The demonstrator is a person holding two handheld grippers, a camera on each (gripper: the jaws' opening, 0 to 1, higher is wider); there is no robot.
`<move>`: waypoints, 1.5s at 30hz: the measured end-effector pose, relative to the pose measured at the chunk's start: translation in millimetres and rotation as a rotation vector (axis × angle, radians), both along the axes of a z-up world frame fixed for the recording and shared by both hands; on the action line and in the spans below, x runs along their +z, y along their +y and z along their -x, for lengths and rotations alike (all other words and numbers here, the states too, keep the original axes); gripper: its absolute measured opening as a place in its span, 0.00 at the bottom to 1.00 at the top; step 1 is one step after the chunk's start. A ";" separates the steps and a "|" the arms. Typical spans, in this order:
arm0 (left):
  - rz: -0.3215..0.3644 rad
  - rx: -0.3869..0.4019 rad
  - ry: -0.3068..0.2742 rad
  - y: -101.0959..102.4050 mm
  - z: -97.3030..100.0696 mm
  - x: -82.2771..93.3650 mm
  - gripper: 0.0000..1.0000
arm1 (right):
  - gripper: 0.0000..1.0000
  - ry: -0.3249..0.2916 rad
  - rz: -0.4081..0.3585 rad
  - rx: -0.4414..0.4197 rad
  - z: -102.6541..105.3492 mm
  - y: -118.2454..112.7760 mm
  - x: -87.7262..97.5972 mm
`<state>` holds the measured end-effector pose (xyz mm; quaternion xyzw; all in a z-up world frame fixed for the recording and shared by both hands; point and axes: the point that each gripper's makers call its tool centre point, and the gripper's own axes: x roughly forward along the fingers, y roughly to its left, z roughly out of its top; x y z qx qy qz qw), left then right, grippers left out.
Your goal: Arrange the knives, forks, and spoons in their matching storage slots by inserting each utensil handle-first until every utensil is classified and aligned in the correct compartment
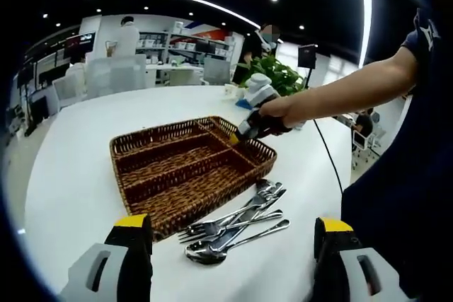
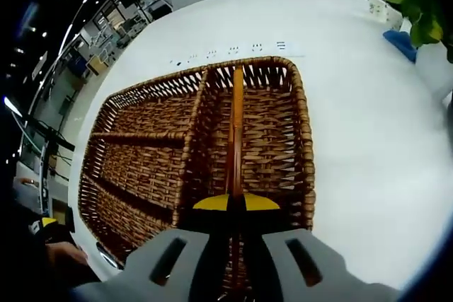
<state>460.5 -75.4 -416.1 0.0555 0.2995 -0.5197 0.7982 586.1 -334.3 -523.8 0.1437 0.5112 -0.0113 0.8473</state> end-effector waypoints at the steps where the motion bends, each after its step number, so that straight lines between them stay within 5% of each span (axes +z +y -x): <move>1: -0.002 0.000 0.001 0.1 0.1 -0.4 1.00 | 0.03 0.006 0.006 -0.014 0.0 -2.8 -1.4; 24: -0.016 -0.011 -0.005 -1.2 0.9 0.2 1.00 | 0.03 0.049 0.035 0.022 2.1 -7.3 -6.9; 34: -0.028 -0.014 -0.011 2.1 1.7 -0.8 0.99 | 0.09 -0.010 0.066 0.036 -1.5 -10.4 6.5; 45: -0.047 0.007 0.000 8.6 -6.3 -1.9 1.00 | 0.33 -0.135 0.107 0.164 4.6 -0.8 39.1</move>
